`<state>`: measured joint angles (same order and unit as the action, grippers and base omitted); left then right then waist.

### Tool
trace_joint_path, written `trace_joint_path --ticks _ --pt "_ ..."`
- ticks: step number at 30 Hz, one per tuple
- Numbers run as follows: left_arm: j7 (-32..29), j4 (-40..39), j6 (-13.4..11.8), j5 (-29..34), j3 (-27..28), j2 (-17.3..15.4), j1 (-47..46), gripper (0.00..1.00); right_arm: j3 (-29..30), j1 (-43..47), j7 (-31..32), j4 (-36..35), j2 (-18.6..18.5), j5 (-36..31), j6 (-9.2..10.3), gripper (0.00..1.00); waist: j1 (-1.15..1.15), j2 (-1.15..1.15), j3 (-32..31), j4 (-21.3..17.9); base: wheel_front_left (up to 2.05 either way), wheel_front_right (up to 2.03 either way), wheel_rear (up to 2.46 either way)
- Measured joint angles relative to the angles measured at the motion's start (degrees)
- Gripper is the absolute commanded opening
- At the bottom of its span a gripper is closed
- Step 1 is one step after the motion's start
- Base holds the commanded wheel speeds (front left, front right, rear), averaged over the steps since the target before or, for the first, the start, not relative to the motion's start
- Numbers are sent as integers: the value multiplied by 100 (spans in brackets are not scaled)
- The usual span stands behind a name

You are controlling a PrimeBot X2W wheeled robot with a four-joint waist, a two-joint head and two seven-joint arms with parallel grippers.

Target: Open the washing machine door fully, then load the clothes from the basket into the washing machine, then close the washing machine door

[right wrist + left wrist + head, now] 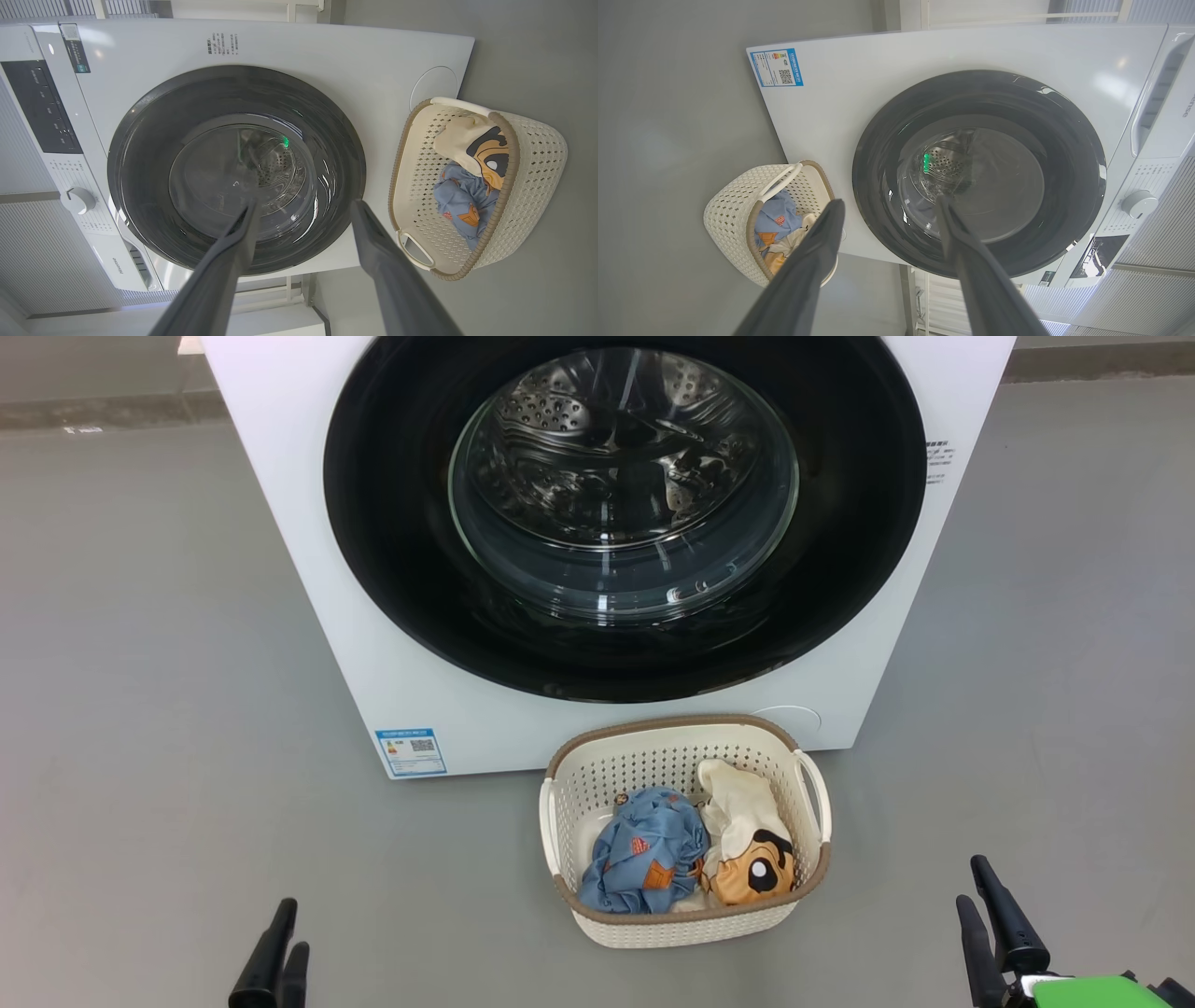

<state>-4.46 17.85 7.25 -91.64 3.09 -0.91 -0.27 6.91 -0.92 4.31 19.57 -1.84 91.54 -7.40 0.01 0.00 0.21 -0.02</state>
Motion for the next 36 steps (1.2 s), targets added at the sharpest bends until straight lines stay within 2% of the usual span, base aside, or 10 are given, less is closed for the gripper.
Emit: trace_joint_path --ticks 8,19,36 --pt "141 -111 -1 255 -20 -53 0 100 -99 -23 -130 1 -76 -278 0 100 0 0 4 -22 0 0 0" --pt "305 -209 -1 951 -89 -137 0 100 -278 -62 -299 19 -240 -786 0 100 0 0 8 -40 0 0 0" --pt "594 -268 0 2353 -226 -229 1 100 -505 -179 -588 70 -420 -2018 0 100 0 0 -10 -67 0 0 0"
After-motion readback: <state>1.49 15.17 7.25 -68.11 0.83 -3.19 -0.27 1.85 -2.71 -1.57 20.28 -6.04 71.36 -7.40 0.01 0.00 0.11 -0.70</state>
